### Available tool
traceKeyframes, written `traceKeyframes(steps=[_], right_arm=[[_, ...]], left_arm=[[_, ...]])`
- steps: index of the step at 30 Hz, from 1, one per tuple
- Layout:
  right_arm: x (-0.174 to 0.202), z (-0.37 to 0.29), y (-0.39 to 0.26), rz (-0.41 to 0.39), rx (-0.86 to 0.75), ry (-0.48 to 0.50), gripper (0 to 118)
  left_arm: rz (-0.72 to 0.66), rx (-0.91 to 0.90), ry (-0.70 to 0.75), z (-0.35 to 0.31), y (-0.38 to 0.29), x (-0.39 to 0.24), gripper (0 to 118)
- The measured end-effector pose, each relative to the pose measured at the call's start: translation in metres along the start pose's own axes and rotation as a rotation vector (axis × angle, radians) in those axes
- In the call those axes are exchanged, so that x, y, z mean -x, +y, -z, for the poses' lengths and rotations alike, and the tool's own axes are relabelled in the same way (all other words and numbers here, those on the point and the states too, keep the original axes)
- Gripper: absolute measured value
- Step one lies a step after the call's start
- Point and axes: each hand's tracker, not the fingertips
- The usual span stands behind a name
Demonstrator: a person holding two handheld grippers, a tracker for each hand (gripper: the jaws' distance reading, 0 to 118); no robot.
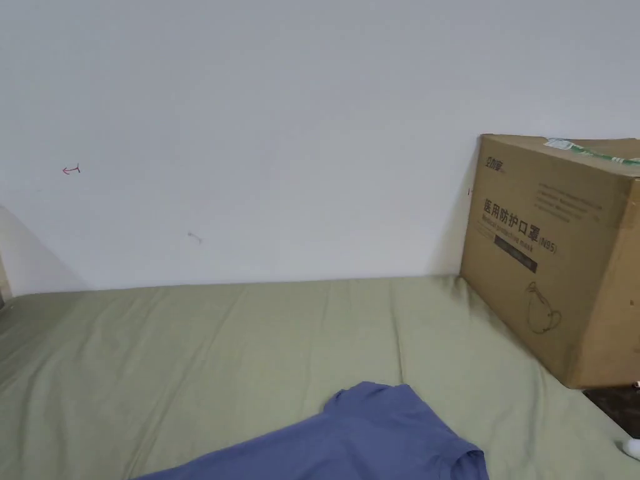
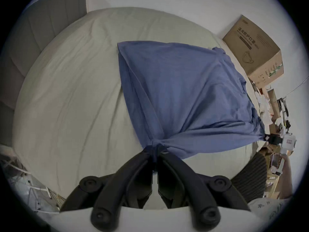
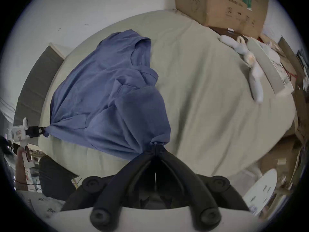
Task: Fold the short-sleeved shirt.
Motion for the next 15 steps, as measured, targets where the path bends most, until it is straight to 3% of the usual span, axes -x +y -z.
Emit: traceKeyframes(steps=[7, 8, 9, 10, 11, 12, 15], right_arm=[[0.000, -0.002, -0.020, 0.049, 0.032, -0.022, 2], [0.003, -0.002, -0.020, 0.057, 0.028, -0.034, 15], [0.006, -0.004, -0.019, 0.064, 0.022, -0.048, 55], [0.008, -0.005, -0.018, 0.067, 0.022, -0.067, 87], [0.011, -0.007, -0.016, 0.071, 0.034, -0.083, 99], [0.015, -0.011, -0.015, 0.068, 0.024, -0.083, 99], [0.036, -0.032, -0.007, 0.050, -0.086, -0.049, 99]], left_arm=[[-0.071, 0.001, -0.043, -0.012, -0.024, 0.004, 5], [-0.088, -0.008, -0.057, -0.016, -0.022, 0.005, 13], [-0.101, -0.017, -0.062, -0.020, -0.022, 0.007, 40], [-0.119, -0.039, -0.055, -0.025, -0.022, 0.006, 73], [-0.127, -0.056, -0.054, -0.030, -0.021, 0.006, 99], [-0.126, -0.065, -0.059, -0.035, -0.020, 0.005, 106], [-0.089, -0.153, -0.058, -0.058, -0.013, -0.007, 104]])
